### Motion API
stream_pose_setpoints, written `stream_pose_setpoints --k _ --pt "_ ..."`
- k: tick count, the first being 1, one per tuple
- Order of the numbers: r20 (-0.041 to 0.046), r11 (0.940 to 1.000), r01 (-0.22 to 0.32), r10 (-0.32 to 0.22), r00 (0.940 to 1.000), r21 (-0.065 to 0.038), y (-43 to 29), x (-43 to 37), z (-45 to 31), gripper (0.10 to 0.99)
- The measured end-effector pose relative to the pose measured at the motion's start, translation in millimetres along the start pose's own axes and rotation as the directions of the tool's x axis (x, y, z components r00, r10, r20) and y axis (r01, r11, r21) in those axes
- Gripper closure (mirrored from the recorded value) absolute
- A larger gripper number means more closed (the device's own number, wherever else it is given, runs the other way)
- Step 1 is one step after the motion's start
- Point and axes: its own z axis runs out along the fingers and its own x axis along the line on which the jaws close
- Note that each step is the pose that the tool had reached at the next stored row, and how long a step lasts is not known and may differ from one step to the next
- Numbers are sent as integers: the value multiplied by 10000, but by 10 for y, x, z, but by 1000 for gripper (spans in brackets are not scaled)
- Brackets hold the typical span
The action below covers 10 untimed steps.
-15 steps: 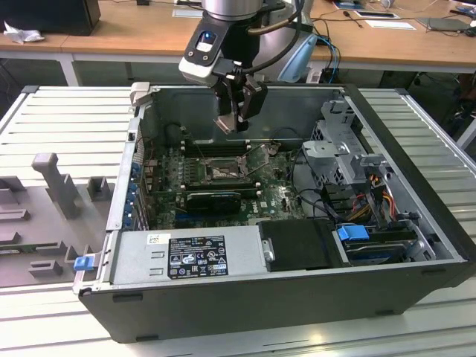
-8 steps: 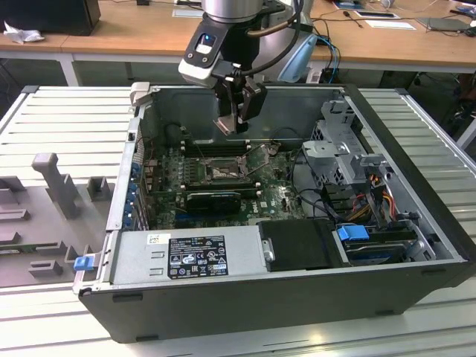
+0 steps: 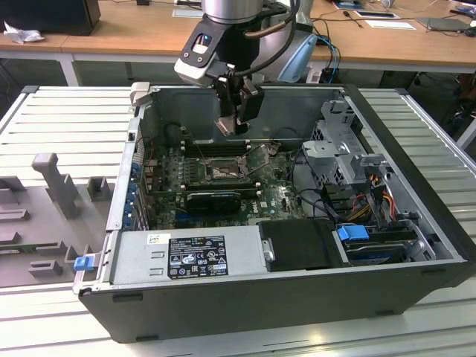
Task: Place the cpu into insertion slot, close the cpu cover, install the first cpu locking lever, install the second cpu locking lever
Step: 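Place the cpu into insertion slot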
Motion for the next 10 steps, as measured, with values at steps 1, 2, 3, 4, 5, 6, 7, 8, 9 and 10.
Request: stream_pose_setpoints --k 1,2,3,4,5,6,7,8,9,10 --pt "21 9997 -235 235 9997 -4 0 0 2 557" --pt "44 9988 -495 495 9988 -10 0 0 6 557" --pt "51 9984 -572 572 9983 -11 -1 0 8 557" --pt "52 9983 -582 582 9983 -12 -1 0 13 557" --pt "52 9983 -582 582 9983 -12 -1 0 16 557" --pt "51 9983 -583 583 9983 -12 -1 0 19 557" --pt "52 9983 -583 583 9983 -12 -2 0 24 557" --pt "51 9983 -583 583 9983 -13 -2 0 30 557" --pt "52 9983 -583 583 9983 -12 -3 -1 38 557" --pt "52 9983 -586 586 9983 -12 -3 -1 40 557"
